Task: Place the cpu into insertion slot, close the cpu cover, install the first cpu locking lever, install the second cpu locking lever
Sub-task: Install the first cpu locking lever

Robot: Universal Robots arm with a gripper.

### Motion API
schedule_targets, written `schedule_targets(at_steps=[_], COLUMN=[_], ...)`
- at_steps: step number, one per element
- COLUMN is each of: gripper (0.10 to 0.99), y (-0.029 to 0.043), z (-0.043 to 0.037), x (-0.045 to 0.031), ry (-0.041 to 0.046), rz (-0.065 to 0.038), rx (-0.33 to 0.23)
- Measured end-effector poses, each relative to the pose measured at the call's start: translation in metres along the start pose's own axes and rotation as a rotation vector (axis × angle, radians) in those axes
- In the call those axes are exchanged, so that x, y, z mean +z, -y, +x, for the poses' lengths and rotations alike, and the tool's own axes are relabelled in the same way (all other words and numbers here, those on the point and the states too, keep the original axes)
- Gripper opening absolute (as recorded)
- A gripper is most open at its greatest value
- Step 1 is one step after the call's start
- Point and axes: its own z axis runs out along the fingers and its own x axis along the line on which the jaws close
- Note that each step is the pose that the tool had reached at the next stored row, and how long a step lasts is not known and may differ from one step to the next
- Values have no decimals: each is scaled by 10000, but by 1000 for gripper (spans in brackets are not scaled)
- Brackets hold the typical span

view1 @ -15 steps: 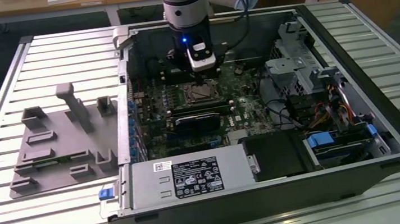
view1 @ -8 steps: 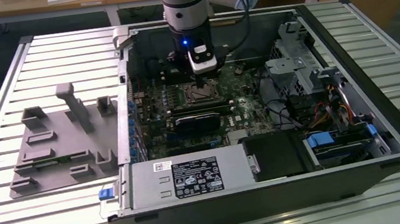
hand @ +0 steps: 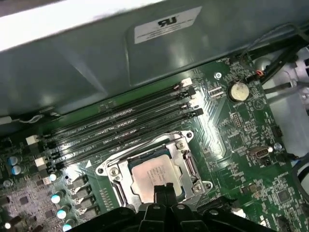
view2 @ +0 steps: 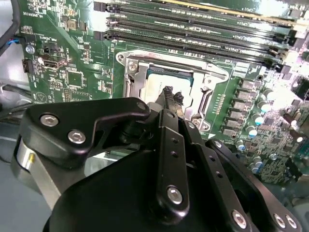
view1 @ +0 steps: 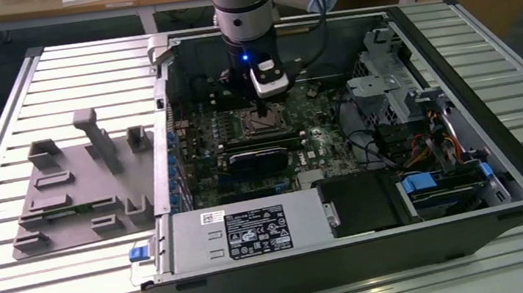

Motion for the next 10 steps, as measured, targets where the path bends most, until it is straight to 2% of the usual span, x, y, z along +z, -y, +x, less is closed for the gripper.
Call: schedule_targets(at_steps=[2, 8, 10], gripper=[102, 102, 102], y=[-1, 0, -4], z=[-2, -2, -10], x=[10, 19, 21], ry=[-14, -65, -73], rz=[10, -93, -102], rx=[-187, -1174, -1276])
